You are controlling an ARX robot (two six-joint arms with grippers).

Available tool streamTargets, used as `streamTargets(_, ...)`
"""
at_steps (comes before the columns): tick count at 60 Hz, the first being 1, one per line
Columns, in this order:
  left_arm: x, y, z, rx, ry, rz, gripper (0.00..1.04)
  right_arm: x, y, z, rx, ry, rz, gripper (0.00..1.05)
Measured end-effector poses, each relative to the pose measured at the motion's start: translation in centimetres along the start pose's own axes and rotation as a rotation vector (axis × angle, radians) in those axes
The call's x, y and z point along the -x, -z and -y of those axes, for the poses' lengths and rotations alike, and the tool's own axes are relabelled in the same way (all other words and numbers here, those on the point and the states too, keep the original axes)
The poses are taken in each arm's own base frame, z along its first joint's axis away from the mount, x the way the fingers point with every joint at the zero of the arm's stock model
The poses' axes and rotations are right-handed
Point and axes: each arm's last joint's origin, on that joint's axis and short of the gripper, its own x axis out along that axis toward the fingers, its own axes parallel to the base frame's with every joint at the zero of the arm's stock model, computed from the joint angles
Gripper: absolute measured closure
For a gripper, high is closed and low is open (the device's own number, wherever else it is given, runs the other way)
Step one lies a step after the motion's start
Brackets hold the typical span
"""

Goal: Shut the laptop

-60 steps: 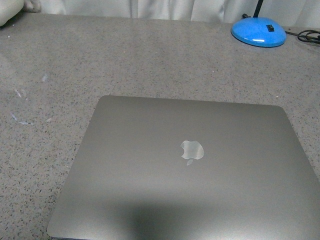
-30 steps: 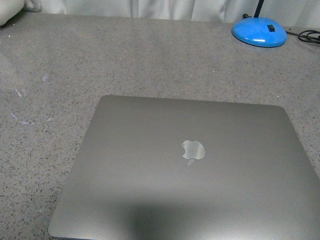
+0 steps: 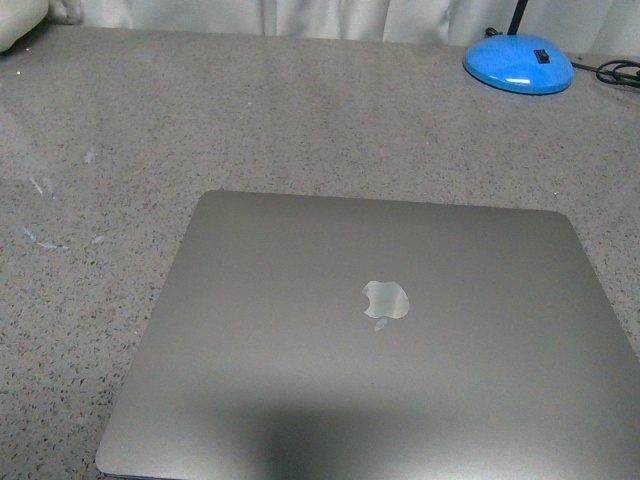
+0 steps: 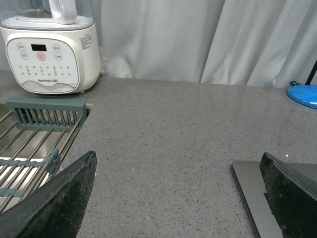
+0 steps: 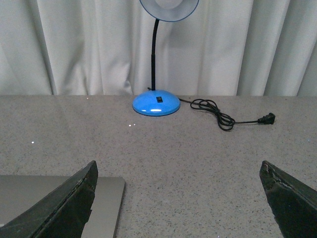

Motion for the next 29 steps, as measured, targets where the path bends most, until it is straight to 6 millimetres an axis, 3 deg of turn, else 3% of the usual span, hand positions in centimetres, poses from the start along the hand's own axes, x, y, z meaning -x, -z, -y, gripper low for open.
streamTargets(29,0.00,0.00,0.00,0.000,0.000,0.000,0.06,0.00,0.00,0.00,0.000,0.000,0.000,0.09)
